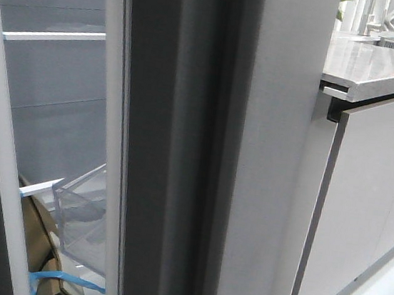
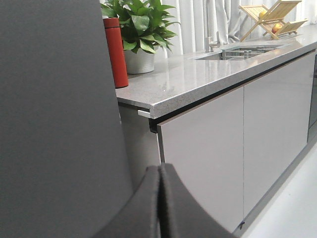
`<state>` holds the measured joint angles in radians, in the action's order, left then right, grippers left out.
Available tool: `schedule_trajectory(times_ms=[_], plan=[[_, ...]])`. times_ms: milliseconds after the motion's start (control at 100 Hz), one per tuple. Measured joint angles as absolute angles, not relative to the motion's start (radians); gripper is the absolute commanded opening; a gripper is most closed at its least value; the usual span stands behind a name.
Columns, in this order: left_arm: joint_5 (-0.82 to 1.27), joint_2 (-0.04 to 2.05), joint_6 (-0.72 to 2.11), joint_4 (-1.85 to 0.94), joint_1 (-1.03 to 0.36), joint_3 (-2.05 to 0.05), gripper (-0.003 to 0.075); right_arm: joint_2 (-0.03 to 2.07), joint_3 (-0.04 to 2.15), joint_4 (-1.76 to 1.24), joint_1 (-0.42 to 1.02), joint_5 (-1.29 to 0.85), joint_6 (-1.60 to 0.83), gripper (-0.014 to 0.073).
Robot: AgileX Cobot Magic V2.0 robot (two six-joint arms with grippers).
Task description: Close fridge door
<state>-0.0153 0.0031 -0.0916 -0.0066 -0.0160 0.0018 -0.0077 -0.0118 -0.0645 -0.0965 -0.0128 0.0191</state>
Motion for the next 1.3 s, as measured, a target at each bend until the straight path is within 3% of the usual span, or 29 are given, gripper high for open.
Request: schedule_trajectory(times_ms=[750,1030,1300], plan=[[-0.015,0.003,-0.092,-0.007,-0.016,0.002,-0.0021,0.045,0.007,-0.065,-0.097,0.014,0.019,-0.0076],[-0.015,0.003,-0.092,-0.007,-0.016,0.002,-0.0021,0.272,0.243,-0.065,-0.088,0.020,0.019,-0.0076],[-0.015,0.003,-0.092,-0.007,-0.016,0.002,-0.0021,0.495,0.499,-0.065,0.057,0.015,0.019,-0.0076]])
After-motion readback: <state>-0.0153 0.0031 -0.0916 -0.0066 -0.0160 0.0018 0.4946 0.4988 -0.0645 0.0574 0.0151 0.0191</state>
